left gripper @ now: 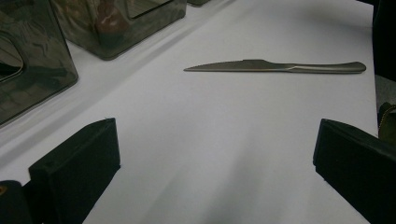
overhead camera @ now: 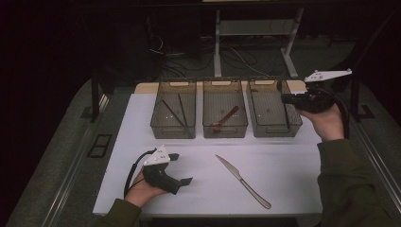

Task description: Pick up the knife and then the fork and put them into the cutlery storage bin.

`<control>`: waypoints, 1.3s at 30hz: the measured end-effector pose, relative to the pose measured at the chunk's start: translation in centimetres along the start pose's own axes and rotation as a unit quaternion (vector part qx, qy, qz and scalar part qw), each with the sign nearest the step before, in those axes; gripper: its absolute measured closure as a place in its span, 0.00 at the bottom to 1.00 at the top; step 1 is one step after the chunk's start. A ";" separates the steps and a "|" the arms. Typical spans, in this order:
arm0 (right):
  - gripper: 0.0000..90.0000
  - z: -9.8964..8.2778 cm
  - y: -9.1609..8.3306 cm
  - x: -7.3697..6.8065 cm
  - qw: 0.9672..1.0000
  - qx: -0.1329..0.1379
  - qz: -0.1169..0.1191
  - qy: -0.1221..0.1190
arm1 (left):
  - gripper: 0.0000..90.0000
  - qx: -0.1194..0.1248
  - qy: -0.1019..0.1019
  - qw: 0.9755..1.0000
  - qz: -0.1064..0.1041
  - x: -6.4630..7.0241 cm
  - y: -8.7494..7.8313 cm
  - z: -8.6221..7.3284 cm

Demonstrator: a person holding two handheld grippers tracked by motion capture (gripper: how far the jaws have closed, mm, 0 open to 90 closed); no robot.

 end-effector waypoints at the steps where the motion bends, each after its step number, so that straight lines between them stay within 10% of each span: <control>1: 0.94 0.2 0.2 0.3 1.000 -0.001 -0.003 -0.002 | 0.00 0.000 0.000 1.000 0.000 0.0 0.0 0.0; 16: 0.94 0.6 3.7 3.6 0.998 -0.048 -0.043 -0.002 | 0.00 0.000 0.000 1.000 -0.002 0.0 0.0 0.0; 39: 0.94 -2.7 8.5 5.2 0.988 -0.151 -0.019 0.009 | 0.00 0.006 0.002 1.000 0.001 -0.3 -0.5 0.0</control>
Point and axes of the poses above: each handheld gripper's, and its own axes: y roughly forward along the jaws, z roughly out of its top, x roughly to its right, the point moved 1 cm from there along y, roughly forward along the jaws, and after that the axes turned 13 degrees about -y, right-handed, at the moved point
